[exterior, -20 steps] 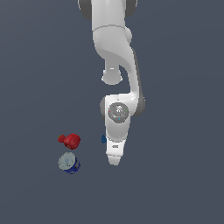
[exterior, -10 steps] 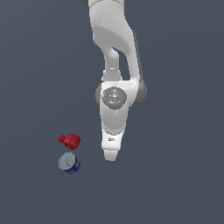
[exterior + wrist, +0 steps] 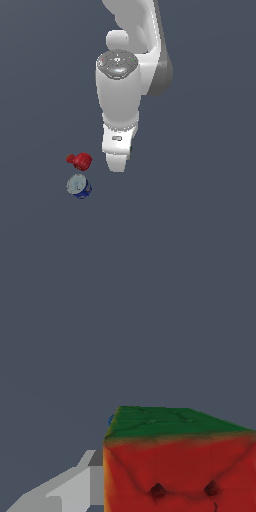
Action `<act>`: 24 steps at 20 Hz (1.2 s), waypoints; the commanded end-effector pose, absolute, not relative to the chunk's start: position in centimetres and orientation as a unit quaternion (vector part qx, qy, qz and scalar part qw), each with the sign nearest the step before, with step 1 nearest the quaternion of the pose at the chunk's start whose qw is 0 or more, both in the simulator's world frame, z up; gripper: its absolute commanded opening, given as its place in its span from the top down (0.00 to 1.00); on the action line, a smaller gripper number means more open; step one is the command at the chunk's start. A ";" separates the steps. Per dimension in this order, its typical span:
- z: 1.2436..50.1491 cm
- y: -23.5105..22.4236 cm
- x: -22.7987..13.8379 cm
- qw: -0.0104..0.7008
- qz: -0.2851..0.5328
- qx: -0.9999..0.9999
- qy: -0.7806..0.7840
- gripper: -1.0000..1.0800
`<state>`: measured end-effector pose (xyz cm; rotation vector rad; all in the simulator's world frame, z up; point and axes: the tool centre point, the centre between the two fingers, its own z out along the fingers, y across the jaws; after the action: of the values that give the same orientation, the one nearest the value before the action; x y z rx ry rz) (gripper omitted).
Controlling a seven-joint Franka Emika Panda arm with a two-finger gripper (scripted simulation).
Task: Pick up a designated object from a clutter of objects.
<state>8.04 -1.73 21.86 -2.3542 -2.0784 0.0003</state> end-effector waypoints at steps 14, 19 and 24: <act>37.9 -5.1 8.6 0.000 0.000 -0.750 -0.662 1.00; 40.7 -5.7 8.8 0.000 0.000 -0.750 -0.662 1.00; 42.1 -6.1 9.0 0.000 0.000 -0.750 -0.662 1.00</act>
<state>8.93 -5.99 41.65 -2.3551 -2.0773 0.0004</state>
